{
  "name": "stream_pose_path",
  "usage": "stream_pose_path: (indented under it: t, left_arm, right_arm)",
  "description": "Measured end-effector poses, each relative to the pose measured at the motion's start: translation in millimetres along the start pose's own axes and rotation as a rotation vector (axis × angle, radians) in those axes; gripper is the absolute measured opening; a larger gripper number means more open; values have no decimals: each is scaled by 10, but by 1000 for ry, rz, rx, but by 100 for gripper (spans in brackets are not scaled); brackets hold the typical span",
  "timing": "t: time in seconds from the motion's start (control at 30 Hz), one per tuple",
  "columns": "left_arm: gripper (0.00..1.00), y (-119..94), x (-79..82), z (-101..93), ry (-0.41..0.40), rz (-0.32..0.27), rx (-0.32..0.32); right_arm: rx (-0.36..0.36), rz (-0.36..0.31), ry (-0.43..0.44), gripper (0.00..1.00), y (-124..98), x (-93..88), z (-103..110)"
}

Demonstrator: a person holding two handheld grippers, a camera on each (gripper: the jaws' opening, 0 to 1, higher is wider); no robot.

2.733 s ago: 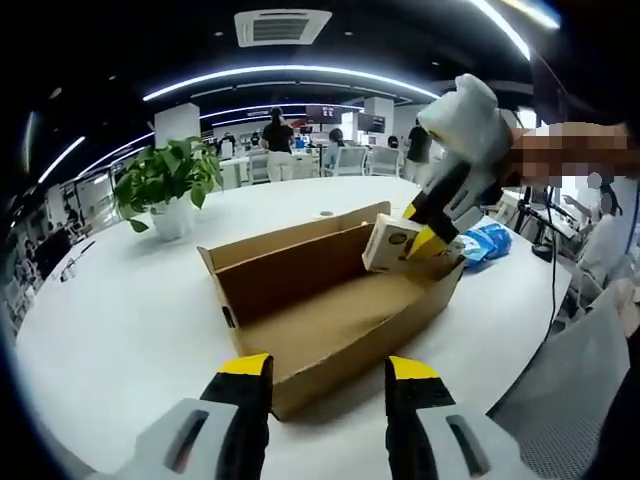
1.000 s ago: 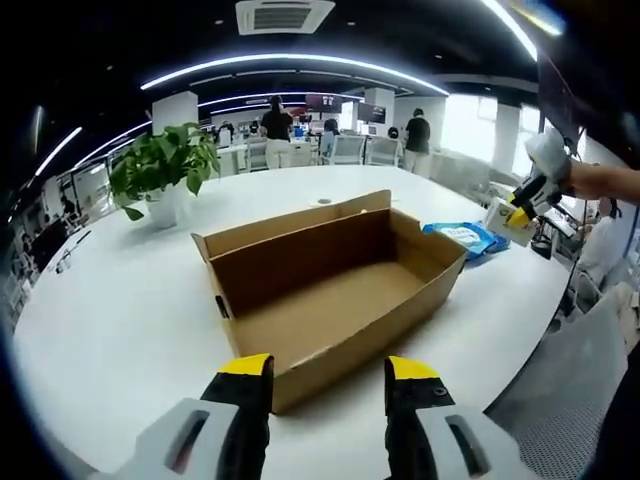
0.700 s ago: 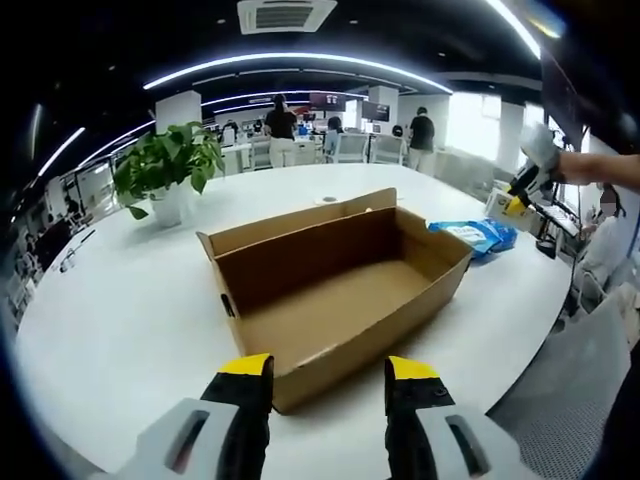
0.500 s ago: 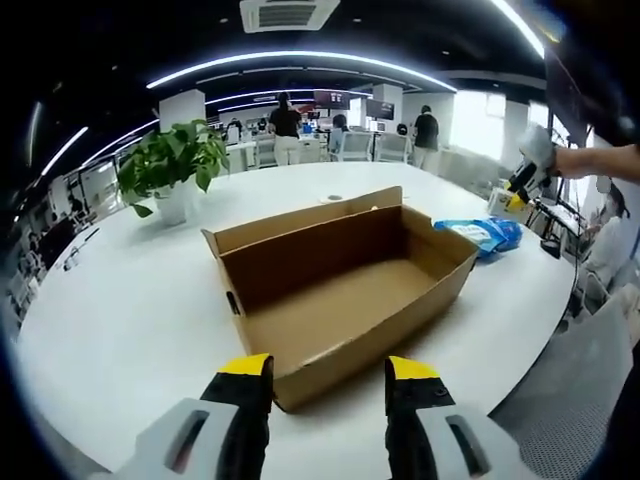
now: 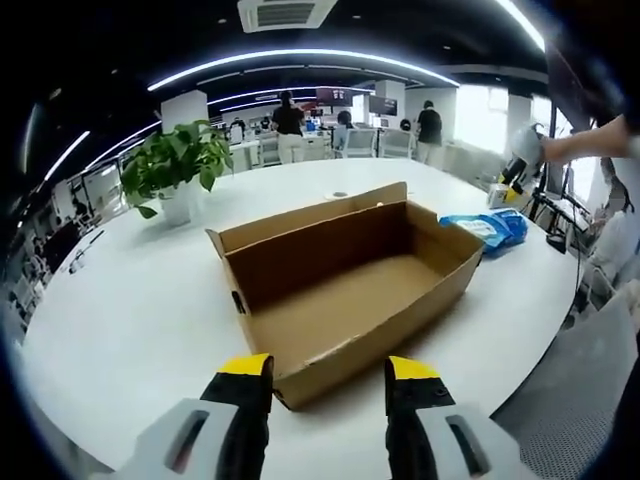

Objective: Operate the shoe box by opening the lid, removing the specified soft item, and placing it in the target area until the item is outside and the box remains undamaged.

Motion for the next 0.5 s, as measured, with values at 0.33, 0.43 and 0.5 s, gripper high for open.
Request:
stream_pose_path:
  t: [0.33, 0.43, 0.5]
  left_arm:
    - [46, -11, 7, 10, 4, -7, 15]
    - [46, -14, 10, 11, 8, -8, 21]
    - [46, -14, 9, 2, 12, -6, 23]
  right_arm:
    - [27, 41, -160, 18, 315, -83, -79]
    - [22, 44, -208, 18, 389, -81, -104]
    - [32, 45, -215, 18, 424, -78, -103]
Point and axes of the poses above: the point that each gripper's makers call its tool centre point, and the gripper's own axes: y roughly forward along the fingers, z roughly to its left, x roughly out of its top, the point moved 8 cm from there along -y, roughly backward along the fingers, and after that the axes turned 10 degrees about -x, right-handed, at the moved point
